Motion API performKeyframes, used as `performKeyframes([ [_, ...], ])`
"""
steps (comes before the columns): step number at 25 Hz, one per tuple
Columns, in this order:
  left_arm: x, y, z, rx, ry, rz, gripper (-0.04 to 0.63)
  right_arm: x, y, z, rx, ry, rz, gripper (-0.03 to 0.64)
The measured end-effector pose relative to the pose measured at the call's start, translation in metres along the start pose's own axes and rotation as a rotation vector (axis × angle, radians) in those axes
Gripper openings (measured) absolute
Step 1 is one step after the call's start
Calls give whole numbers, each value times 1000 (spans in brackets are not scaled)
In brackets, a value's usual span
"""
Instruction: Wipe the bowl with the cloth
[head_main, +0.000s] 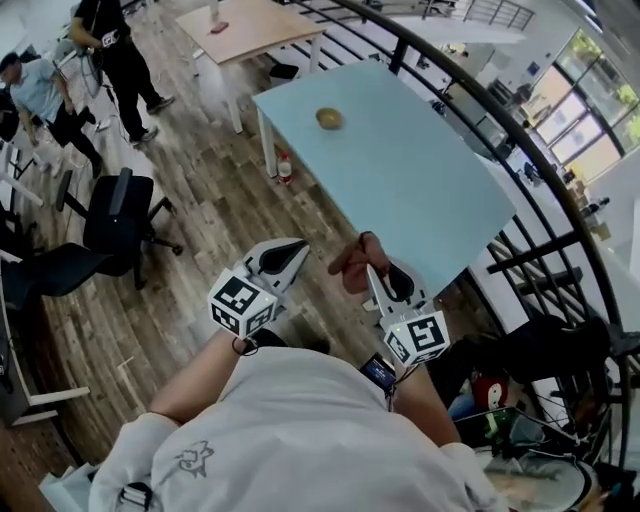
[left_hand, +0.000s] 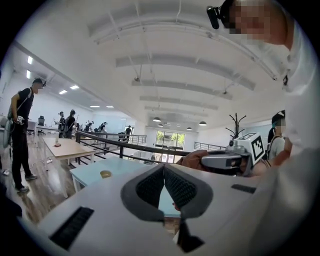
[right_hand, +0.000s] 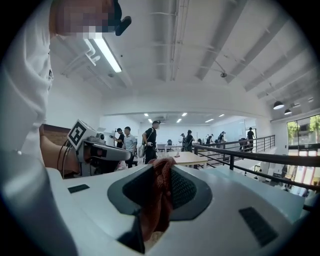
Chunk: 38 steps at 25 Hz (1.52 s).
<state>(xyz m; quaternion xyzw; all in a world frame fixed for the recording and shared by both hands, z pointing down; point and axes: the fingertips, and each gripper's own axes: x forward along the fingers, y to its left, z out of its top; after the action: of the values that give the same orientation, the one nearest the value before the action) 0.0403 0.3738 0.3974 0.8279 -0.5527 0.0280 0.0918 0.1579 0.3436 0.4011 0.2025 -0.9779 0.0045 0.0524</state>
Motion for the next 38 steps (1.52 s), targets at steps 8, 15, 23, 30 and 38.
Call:
performKeyframes([
  [8, 50, 53, 1, -27, 16, 10, 14, 56, -48, -6, 29, 11, 10, 100],
  [15, 93, 143, 25, -66, 1, -54, 14, 138, -82, 10, 29, 23, -50, 100],
  [23, 124, 234, 56, -23, 8, -154, 14, 232, -109, 19, 55, 20, -148, 100],
  [30, 158, 294, 54, -42, 44, -184, 14, 295, -129, 16, 58, 36, -155, 100],
  [38, 241, 345, 60, -49, 81, -178, 14, 342, -213, 4, 90, 67, -155, 100],
])
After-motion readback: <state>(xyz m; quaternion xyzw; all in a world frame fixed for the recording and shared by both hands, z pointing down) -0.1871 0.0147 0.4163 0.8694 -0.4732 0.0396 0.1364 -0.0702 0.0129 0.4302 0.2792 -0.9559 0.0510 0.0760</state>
